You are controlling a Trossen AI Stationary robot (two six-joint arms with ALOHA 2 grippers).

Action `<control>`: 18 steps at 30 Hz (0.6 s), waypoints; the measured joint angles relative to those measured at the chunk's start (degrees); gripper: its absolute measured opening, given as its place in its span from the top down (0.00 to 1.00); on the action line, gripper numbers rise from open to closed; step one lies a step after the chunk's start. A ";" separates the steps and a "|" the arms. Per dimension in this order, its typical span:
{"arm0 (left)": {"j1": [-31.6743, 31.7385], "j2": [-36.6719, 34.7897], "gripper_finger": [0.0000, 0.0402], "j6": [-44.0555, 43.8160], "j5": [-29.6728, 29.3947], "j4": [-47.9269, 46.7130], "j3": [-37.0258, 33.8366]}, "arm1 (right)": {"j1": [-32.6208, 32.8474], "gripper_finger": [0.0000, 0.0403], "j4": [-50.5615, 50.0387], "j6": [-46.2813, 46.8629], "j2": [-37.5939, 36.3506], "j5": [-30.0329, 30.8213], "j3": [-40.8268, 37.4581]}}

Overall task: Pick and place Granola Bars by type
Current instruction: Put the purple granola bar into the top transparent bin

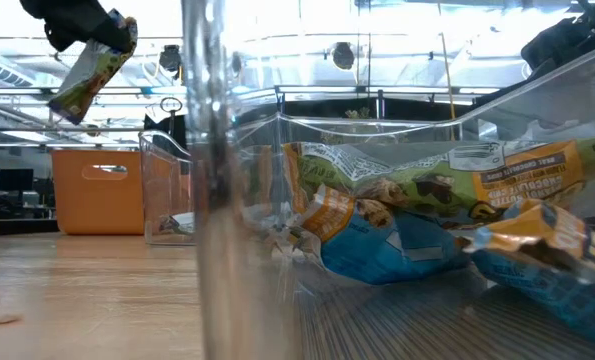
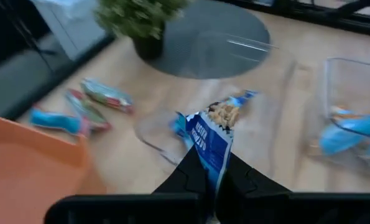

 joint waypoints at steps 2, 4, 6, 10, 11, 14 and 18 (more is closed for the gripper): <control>1.09 -1.21 0.97 1.99 -1.60 -1.33 0.00 | 0.00 0.78 -0.01 0.00 0.00 0.00 0.00; 2.83 -2.44 0.97 3.84 -2.78 -2.38 -0.02 | 0.00 0.78 0.00 0.00 0.00 0.00 0.00; 5.15 -3.55 0.97 6.01 -3.52 -2.92 -0.02 | 0.00 0.78 0.00 0.00 0.00 0.00 -0.01; 10.28 -5.30 0.97 11.16 -5.66 -2.65 -0.02 | 0.00 0.78 0.00 0.00 0.00 0.00 -0.02; 11.71 -5.59 0.97 12.29 -5.86 -2.51 -0.02 | 0.00 0.78 0.00 0.00 0.00 0.00 -0.01; 15.86 -6.33 0.97 16.16 -6.01 0.46 -1.65 | 0.00 0.78 -0.01 0.01 0.00 0.00 -0.01; 21.85 -7.92 0.97 21.96 -5.73 9.62 -7.91 | 0.01 0.78 0.00 0.01 0.00 0.00 0.00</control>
